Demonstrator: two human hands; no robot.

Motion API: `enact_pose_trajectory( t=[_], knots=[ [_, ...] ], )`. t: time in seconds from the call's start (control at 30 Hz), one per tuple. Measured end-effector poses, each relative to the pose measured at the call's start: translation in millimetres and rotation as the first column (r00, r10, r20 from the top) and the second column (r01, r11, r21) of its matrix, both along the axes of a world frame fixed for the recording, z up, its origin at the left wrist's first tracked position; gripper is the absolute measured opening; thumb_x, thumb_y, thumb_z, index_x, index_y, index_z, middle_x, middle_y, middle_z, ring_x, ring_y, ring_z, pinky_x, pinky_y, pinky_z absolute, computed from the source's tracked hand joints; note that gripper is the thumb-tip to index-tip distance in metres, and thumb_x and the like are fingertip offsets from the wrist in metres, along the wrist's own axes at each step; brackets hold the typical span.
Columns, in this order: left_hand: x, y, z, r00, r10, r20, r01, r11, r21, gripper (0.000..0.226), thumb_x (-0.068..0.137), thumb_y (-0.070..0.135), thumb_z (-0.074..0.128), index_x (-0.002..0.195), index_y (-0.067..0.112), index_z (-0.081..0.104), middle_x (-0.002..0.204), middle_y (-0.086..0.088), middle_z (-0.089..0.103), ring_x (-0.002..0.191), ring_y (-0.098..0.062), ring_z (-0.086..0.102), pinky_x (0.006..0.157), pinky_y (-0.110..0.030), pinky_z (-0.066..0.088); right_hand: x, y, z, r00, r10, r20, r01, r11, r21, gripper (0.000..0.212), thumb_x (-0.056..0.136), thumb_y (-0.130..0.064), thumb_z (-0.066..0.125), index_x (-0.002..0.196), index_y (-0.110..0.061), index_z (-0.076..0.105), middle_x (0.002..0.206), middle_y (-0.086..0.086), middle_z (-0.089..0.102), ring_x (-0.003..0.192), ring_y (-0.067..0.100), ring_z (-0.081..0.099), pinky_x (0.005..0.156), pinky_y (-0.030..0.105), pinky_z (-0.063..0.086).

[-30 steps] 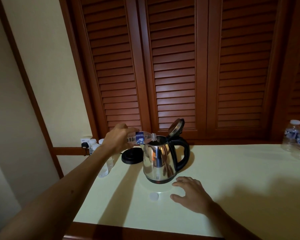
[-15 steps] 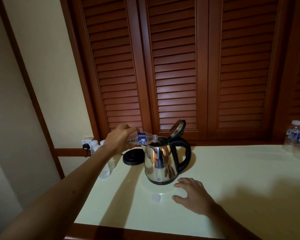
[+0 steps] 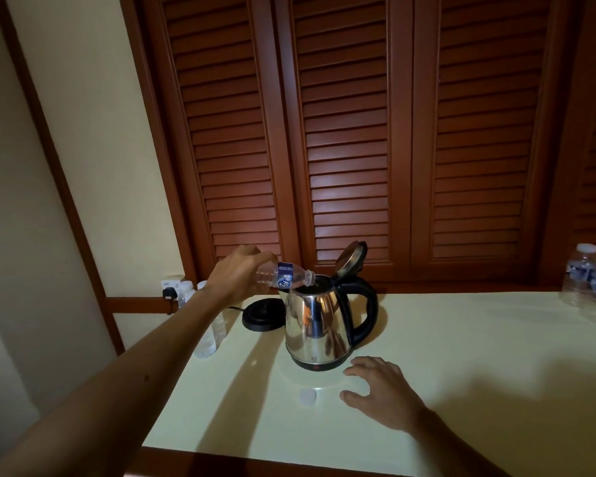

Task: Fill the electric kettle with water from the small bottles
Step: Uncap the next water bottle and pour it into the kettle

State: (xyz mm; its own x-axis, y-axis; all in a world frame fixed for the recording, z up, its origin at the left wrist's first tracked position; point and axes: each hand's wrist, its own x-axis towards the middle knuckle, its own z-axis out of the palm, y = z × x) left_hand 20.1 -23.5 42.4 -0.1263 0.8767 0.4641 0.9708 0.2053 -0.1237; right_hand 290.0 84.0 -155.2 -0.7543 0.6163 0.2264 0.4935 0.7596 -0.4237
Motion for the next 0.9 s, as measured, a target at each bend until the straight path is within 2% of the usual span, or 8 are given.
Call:
enact_pose_trajectory(
  t=[0.17,0.8,0.9],
  knots=[
    [-1,0,2,1.0,-0.008,0.009,0.008,1.0,-0.005,0.058,0.076,0.036,0.082,0.126,0.033,0.053,0.125,-0.003,0.055,0.117,-0.023,0.049,0.081,-0.04,0.054,-1,0,0,1.0,-0.004,-0.009,0.004,1.0,0.002,0.062,0.078,-0.068,0.048,0.13,-0.035,0.053,0.142,-0.019,0.041,0.133,0.001,0.032,0.112,0.029,0.019],
    [3,8,21,0.996,-0.069,-0.06,0.067,0.997,-0.046,0.056,0.081,0.027,0.077,0.132,0.029,0.054,0.13,-0.006,0.051,0.119,-0.024,0.049,0.083,-0.031,0.045,0,-2,2,1.0,-0.017,-0.016,0.017,1.0,-0.004,0.06,0.079,-0.066,0.049,0.131,-0.035,0.053,0.142,-0.019,0.041,0.133,0.001,0.032,0.112,0.028,0.018],
    [3,9,24,0.995,-0.087,-0.056,0.085,0.995,-0.046,0.055,0.081,0.027,0.078,0.131,0.029,0.055,0.13,-0.006,0.051,0.121,-0.024,0.048,0.086,-0.033,0.047,1,-2,3,1.0,-0.015,-0.021,0.015,1.0,-0.001,0.06,0.08,-0.065,0.05,0.13,-0.034,0.053,0.142,-0.019,0.042,0.132,0.0,0.032,0.111,0.027,0.018]
  ],
)
